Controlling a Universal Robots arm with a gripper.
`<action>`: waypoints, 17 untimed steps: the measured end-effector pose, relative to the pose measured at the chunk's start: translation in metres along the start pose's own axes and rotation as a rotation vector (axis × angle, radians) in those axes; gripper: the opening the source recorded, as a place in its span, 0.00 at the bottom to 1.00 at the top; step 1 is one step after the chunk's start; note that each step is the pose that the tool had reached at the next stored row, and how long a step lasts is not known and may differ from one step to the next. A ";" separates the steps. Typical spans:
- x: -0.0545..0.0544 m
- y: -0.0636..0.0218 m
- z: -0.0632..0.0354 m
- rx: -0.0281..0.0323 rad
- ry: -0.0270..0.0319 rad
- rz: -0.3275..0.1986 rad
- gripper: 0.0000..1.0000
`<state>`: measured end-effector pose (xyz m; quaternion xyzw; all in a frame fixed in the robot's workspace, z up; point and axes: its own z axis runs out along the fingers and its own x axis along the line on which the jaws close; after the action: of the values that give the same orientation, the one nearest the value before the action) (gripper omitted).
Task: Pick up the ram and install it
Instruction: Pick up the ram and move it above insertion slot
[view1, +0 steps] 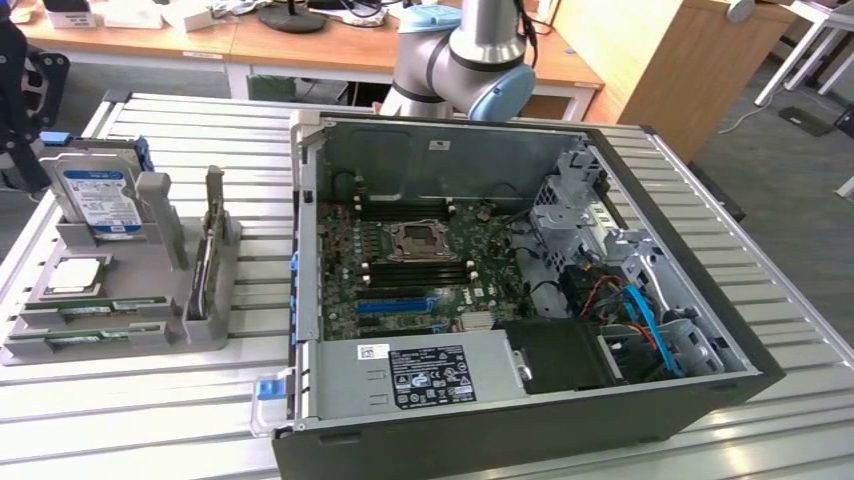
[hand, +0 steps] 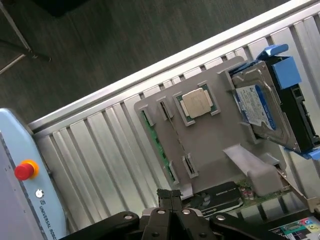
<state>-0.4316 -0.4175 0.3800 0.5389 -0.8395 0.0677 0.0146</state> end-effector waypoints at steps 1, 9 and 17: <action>0.000 0.0001 0.0001 -0.0012 -0.0027 0.000 0.11; 0.000 0.0001 0.0005 -0.0185 -0.0643 0.005 0.11; 0.000 0.0001 0.0005 -0.0194 -0.0674 0.001 0.11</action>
<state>-0.4316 -0.4176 0.3794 0.5402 -0.8405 0.0414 -0.0085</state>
